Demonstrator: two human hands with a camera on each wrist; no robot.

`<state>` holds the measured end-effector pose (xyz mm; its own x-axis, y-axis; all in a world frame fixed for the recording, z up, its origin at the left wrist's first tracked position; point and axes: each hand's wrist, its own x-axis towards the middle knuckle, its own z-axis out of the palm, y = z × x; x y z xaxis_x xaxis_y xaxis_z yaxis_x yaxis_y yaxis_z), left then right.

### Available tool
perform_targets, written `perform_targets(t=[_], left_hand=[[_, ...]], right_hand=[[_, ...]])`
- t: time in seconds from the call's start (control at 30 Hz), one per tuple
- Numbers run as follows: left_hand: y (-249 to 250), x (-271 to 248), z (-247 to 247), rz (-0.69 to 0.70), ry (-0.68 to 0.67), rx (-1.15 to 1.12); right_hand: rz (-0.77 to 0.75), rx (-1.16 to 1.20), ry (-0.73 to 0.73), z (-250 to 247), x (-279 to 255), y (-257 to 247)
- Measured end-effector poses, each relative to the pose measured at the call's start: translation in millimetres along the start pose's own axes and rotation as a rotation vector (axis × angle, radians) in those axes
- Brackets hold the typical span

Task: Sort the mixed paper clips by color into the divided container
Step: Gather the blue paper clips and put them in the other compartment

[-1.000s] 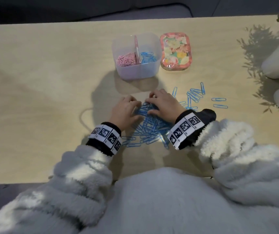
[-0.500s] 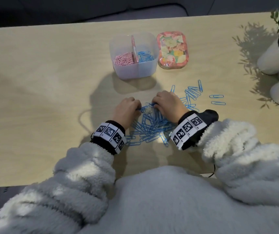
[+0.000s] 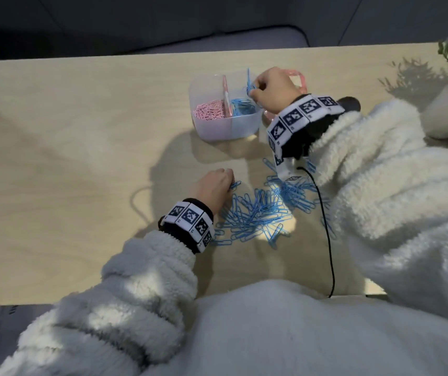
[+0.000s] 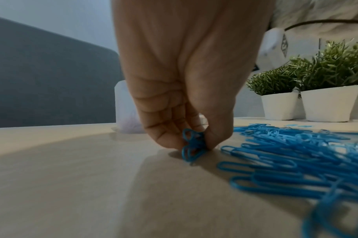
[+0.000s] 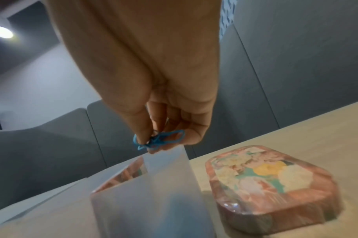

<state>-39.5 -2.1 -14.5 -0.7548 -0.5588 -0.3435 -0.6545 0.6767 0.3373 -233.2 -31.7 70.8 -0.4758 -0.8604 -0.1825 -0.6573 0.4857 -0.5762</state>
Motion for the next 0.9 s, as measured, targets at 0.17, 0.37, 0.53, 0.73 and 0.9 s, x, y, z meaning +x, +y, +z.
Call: perform_targets(t=[0.17,0.37,0.53,0.73,0.9], left_hand=[[4,6,-17,0.022,0.044,-0.110],[26,39,-79,0.155,0.389,-0.250],[28,85,-102,0.096,0.450,-0.108],[22,102,-96,0.077,0.436,0.226],[42,79,-68,0.372,0.606,0.227]], right_hand=[[-0.014,0.106,0.010,3,-3,1],[0.058,0.295,0.184,-5,-37,63],[0.192,0.274,0.154,-10,-86,127],[0.405,0.090,0.233,-15,-130,179],[0.486,-0.055,0.261,-7,-125,197]])
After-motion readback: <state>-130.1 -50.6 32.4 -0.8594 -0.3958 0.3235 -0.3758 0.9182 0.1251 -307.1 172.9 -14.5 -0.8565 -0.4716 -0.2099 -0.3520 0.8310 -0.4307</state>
